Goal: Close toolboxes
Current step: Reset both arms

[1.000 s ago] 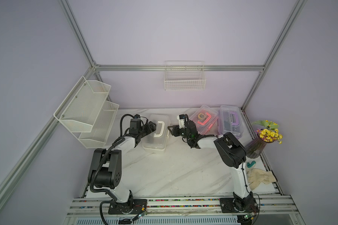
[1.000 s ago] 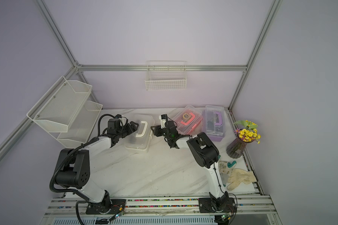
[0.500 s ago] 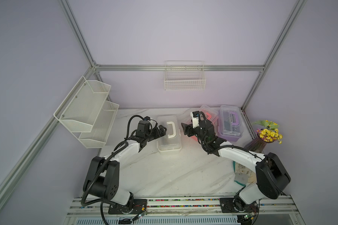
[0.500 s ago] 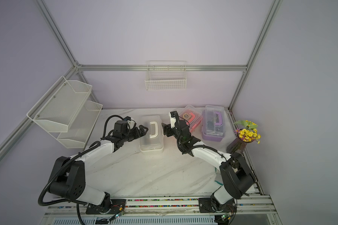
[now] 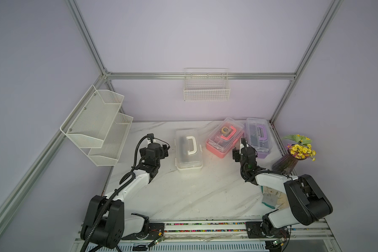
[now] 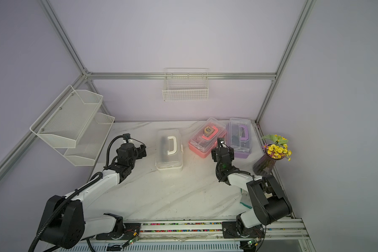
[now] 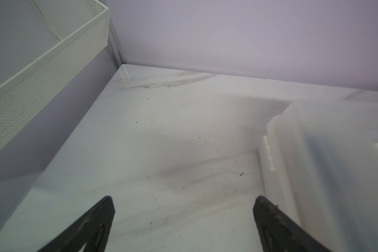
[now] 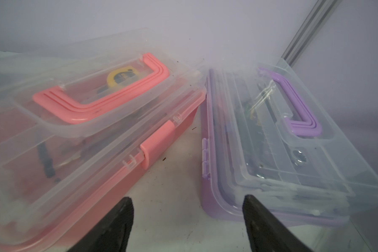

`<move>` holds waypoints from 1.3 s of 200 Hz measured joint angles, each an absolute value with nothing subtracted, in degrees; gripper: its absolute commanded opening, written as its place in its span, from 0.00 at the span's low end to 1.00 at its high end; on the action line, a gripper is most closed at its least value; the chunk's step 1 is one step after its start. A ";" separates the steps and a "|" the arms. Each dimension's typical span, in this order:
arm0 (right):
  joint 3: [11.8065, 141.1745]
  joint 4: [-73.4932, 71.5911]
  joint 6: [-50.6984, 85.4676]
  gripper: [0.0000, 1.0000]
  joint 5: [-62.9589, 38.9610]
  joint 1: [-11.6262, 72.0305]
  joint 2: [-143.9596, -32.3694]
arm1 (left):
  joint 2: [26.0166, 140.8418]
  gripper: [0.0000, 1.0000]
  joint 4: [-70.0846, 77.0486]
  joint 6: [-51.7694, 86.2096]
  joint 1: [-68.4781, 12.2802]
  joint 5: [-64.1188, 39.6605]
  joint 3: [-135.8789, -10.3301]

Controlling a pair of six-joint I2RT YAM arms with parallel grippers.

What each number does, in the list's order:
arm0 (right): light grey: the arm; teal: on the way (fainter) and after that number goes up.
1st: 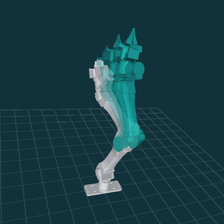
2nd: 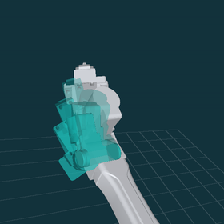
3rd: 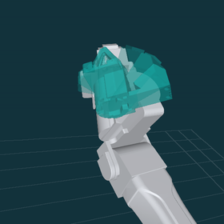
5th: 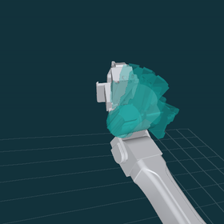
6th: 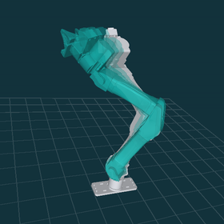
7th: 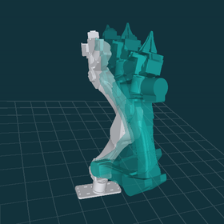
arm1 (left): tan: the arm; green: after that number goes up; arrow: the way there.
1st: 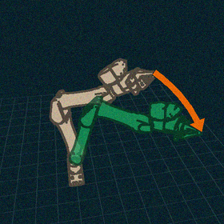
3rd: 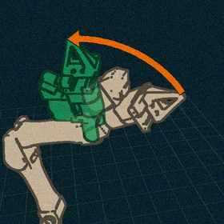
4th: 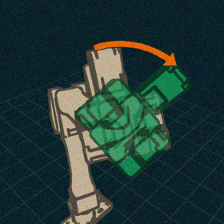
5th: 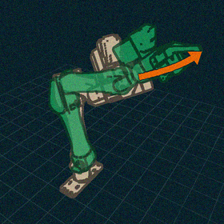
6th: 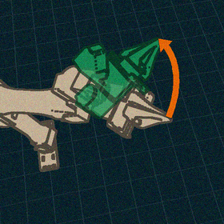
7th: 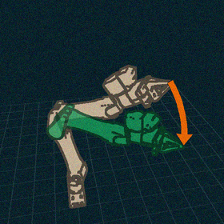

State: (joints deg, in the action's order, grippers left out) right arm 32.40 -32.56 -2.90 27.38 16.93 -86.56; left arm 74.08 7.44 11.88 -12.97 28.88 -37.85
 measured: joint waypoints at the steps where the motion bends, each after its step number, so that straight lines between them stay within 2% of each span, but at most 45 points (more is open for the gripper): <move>1: 32.18 -33.17 -2.85 0.82 27.11 16.69 -86.70 | 74.13 1.00 7.62 11.79 -12.91 29.02 -37.67; 58: 22.00 -56.27 -4.21 0.83 20.67 12.91 -92.49 | 79.70 1.00 21.34 5.13 -10.74 33.15 -31.22; 86: 19.55 -66.43 -5.32 0.84 19.64 12.73 -99.13 | 82.83 1.00 31.92 2.28 -8.14 30.46 -26.61; 123: 18.90 -72.49 -4.08 0.84 14.70 8.23 -101.41 | 86.87 1.00 48.77 0.97 -3.70 23.68 -19.68; 136: 19.88 -72.07 -3.31 0.90 13.15 6.83 -102.30 | 90.06 1.00 53.34 0.75 -2.68 21.78 -18.06; 154: 21.47 -70.50 -2.17 0.92 11.75 5.82 -102.32 | 90.00 1.00 53.63 0.75 -2.61 19.64 -17.19; 159: 22.20 -69.60 -1.87 0.97 11.57 5.63 -102.30 | 90.00 1.00 54.04 0.75 -2.63 19.25 -17.23; 192: 26.37 -64.60 0.60 0.97 8.03 2.85 -102.30 | 90.06 1.00 54.83 0.34 -2.59 17.56 -17.61; 260: 26.57 -62.89 1.26 0.97 7.62 2.24 -102.28 | 90.06 1.00 54.81 0.30 -2.26 16.71 -18.17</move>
State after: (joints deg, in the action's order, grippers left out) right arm 26.57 -62.89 1.26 7.62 2.24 -102.28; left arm 90.06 54.81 0.30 -2.26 16.71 -18.17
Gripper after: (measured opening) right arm 0.971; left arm 0.994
